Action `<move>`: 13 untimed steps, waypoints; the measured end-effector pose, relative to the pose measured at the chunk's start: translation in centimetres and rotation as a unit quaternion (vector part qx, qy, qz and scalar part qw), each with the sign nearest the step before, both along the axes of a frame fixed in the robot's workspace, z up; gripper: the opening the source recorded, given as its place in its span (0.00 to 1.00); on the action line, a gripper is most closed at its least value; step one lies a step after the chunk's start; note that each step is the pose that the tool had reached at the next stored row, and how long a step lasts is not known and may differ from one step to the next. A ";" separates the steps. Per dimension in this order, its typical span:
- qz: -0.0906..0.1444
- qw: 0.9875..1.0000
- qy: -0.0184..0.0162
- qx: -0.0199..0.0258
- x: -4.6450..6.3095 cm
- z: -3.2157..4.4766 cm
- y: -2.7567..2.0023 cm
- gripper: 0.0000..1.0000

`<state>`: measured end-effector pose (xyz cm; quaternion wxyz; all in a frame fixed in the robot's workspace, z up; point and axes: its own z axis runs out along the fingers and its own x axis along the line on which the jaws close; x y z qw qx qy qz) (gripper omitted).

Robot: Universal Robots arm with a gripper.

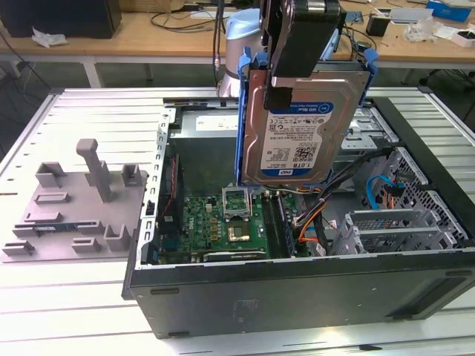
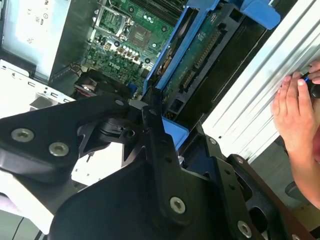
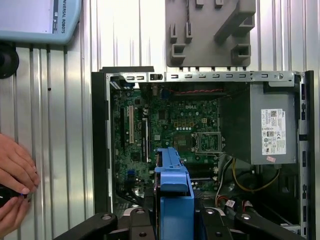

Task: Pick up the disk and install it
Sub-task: 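Insert the disk into the insertion slot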

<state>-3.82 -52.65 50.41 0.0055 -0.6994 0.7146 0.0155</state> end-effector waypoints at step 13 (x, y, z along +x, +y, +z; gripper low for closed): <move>0.000 1.000 0.000 0.000 1.1 0.00 -0.22 0.36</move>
